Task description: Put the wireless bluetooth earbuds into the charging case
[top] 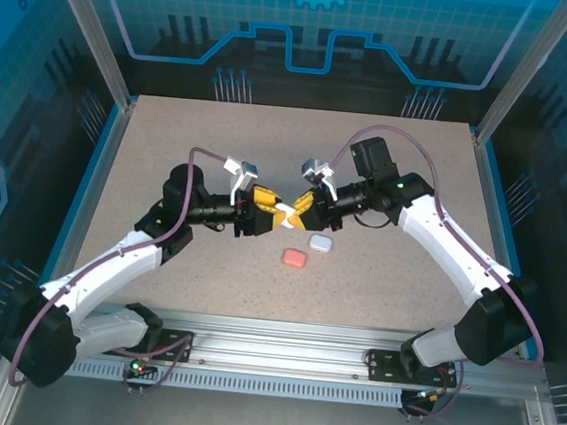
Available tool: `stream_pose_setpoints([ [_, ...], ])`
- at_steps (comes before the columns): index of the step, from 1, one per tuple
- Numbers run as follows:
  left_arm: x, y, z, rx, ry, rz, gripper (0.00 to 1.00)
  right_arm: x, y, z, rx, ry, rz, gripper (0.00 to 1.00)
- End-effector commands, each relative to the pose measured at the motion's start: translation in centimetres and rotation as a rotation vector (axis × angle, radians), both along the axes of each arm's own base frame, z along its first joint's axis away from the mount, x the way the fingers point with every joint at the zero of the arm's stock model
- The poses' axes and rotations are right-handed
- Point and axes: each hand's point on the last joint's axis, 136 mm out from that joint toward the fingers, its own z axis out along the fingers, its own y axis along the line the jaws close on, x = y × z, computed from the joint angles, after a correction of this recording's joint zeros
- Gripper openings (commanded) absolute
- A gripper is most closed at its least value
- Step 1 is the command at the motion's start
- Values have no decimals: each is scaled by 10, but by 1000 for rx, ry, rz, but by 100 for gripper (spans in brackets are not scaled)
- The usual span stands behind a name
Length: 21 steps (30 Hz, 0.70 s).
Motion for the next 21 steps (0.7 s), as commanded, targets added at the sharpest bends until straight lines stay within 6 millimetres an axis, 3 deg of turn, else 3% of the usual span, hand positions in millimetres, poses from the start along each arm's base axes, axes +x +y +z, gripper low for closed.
stream_pose_setpoints([
  [1,-5,2,4,-2,-46,-8,59,-11,-4,21,45,-16,30,22],
  [7,-9,0,-2,3,-28,-44,67,-11,-4,26,52,-29,26,22],
  [11,-12,-1,-3,1,-24,-66,67,-9,-4,28,50,-33,18,22],
  [21,-15,-4,-8,-1,0,-97,49,-2,-1,28,44,-36,0,22],
])
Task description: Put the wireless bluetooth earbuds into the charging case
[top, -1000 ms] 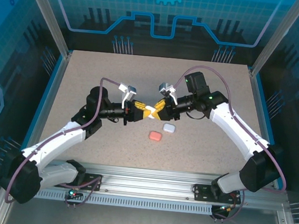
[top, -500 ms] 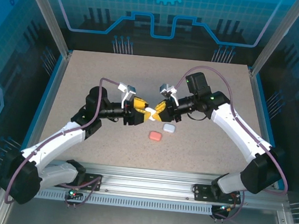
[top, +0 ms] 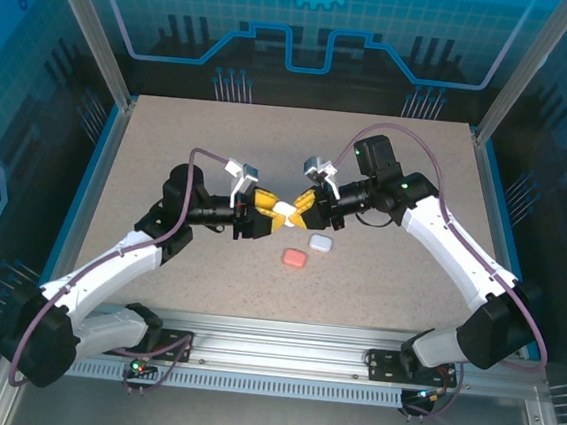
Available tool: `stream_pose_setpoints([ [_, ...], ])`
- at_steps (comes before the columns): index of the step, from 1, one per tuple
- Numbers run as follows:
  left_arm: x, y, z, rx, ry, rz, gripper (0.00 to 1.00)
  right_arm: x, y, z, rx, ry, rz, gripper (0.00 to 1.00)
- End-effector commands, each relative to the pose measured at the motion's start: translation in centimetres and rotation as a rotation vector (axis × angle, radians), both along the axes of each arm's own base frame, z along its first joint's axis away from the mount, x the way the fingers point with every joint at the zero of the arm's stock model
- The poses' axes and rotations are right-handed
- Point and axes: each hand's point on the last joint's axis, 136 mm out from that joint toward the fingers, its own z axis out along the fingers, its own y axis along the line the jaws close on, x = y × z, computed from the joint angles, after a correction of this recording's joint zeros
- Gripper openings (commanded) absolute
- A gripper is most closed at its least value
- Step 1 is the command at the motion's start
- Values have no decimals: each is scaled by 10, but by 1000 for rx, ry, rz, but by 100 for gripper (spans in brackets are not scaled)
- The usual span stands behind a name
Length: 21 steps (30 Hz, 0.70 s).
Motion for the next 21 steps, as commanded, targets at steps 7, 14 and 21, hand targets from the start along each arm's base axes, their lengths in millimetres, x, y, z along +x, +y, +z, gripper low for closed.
stream_pose_setpoints([
  [7,-5,-3,-5,-8,-7,-42,38,5,5,11,14,-9,-15,22],
  [14,-7,-4,-8,-1,-3,-46,25,7,5,13,17,-11,-26,23],
  [21,-8,-1,-3,-2,-35,-26,3,13,-3,9,-34,-58,-97,44],
])
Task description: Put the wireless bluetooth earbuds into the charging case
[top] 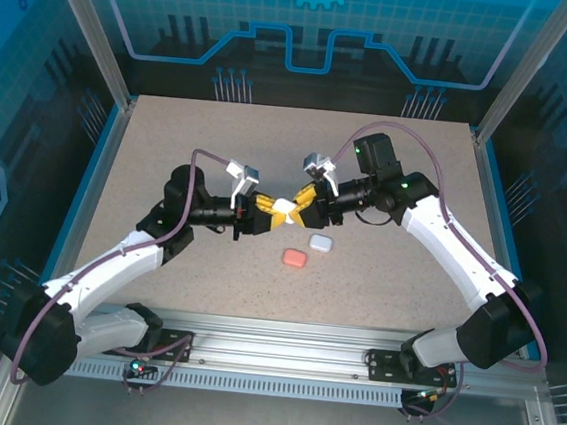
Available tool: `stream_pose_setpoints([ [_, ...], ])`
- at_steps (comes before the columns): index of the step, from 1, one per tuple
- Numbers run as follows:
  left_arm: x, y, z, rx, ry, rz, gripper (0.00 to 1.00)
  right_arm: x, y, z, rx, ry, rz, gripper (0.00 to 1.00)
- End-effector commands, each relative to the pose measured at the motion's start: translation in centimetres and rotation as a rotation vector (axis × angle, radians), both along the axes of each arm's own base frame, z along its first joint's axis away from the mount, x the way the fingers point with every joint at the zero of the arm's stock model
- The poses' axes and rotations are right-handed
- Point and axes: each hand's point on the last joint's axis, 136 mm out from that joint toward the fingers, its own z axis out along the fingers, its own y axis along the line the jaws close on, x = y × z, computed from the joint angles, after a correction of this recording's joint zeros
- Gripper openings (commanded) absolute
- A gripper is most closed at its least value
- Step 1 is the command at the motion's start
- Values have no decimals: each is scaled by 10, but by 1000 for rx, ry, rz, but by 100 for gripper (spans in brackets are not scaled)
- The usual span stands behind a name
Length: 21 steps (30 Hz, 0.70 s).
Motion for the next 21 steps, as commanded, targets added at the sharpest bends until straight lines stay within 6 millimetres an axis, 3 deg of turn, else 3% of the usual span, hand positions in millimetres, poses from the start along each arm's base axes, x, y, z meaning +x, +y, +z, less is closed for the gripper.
stream_pose_setpoints([
  [1,-7,0,2,-3,-37,-12,2,3,-5,11,-13,-74,-50,48],
  [5,-8,1,5,-5,-52,-7,2,10,-10,12,-26,-132,-116,64],
  [9,-8,1,7,-7,-54,-7,1,11,-6,8,-48,-160,-123,72],
  [14,-9,0,6,-6,-51,-11,1,13,2,1,-81,-157,-115,72],
  [21,-10,1,5,-3,-52,-10,0,25,-2,11,-71,-185,-167,67],
])
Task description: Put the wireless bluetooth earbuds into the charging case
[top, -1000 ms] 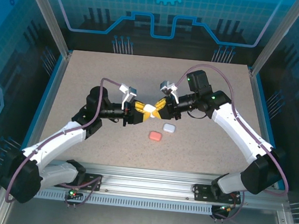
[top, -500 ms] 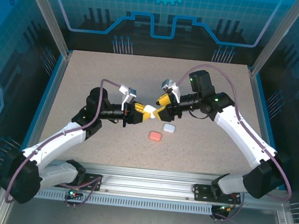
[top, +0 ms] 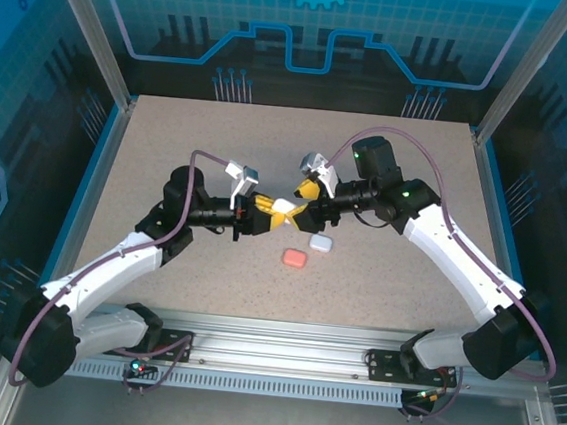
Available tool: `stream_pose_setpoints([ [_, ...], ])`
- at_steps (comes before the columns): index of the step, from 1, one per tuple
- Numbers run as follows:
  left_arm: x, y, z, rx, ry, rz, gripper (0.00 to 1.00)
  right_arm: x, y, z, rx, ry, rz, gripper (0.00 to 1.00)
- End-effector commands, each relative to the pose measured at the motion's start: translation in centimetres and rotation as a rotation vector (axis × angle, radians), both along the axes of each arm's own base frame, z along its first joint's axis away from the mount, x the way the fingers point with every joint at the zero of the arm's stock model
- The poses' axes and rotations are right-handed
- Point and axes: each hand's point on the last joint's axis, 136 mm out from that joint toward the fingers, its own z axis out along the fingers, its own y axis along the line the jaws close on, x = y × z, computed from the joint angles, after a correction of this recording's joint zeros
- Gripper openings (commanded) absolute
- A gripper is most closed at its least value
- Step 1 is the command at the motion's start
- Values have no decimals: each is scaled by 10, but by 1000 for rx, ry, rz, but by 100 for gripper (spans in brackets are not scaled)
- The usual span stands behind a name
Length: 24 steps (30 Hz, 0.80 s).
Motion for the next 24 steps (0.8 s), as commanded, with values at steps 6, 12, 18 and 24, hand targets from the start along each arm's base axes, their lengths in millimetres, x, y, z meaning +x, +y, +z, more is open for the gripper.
stream_pose_setpoints([
  [6,-10,-1,4,-1,-50,-25,0,22,-11,18,11,-49,-92,66],
  [12,-10,0,3,3,-49,-24,0,29,-18,22,17,-45,-122,66],
  [18,-11,-1,6,-1,-53,-28,0,38,-22,22,4,-37,-167,66],
  [24,-11,-1,7,0,-57,-25,0,36,-25,28,32,-36,-156,67],
])
